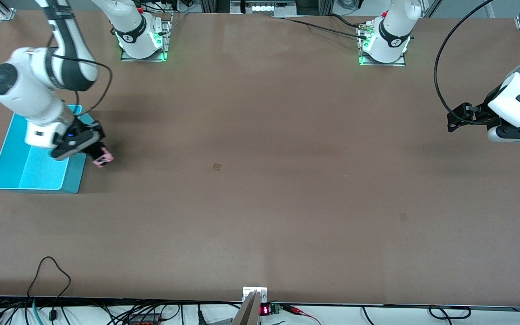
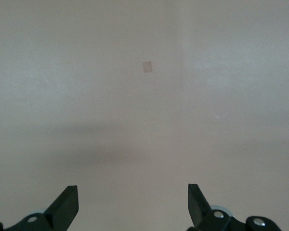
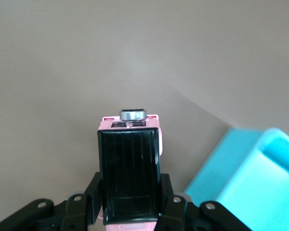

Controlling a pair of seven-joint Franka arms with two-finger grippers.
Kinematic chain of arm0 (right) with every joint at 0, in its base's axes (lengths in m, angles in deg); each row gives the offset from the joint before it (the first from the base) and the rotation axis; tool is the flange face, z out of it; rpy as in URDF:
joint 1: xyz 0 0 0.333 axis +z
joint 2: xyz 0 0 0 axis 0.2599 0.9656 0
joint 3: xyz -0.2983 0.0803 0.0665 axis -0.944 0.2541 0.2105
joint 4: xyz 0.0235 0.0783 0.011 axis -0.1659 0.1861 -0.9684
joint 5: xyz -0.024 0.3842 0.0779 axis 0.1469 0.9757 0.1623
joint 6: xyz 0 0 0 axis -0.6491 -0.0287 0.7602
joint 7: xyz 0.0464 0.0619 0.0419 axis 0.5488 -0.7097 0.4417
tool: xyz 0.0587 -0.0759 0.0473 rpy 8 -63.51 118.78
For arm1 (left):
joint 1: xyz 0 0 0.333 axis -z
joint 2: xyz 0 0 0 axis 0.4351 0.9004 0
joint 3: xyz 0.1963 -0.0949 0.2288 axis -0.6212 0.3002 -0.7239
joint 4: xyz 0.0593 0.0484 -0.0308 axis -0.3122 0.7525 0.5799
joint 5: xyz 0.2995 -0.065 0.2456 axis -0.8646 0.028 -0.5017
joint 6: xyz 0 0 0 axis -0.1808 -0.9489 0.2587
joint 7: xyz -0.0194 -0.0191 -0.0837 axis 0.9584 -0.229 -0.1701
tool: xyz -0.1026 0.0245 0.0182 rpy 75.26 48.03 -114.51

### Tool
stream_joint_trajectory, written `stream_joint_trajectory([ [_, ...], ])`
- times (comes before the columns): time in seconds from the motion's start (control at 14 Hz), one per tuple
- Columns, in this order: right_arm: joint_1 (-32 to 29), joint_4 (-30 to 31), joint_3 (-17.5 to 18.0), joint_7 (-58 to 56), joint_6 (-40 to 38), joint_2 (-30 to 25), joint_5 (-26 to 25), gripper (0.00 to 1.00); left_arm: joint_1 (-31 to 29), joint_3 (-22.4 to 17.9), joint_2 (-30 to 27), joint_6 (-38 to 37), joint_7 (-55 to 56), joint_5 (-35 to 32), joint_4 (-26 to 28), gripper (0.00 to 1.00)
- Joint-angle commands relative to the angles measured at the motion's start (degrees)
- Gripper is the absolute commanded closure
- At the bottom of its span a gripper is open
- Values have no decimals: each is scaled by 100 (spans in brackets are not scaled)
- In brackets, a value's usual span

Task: Wind and store pink jeep toy
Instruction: 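Lift the jeep with the right gripper and carry it over the blue box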

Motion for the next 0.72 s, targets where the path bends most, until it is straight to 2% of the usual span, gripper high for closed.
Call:
stream_joint_trajectory([
  [0.0, -582, 12, 95, 364, -35, -82, -68, 100, -18, 14, -41, -130, -8, 22, -81, 0],
  [0.22, -1232, -67, 95, 399, 87, 58, -85, 100, 43, 66, -41, -174, 10, 13, -125, 0],
  [0.36, -1672, -67, 104, 408, 517, 365, -85, 100, 61, 84, -33, -174, 18, 13, -169, 0],
  [0.65, -2130, -59, 104, 452, 922, 901, -85, 100, 35, 76, -6, -183, 10, 13, -169, 0],
])
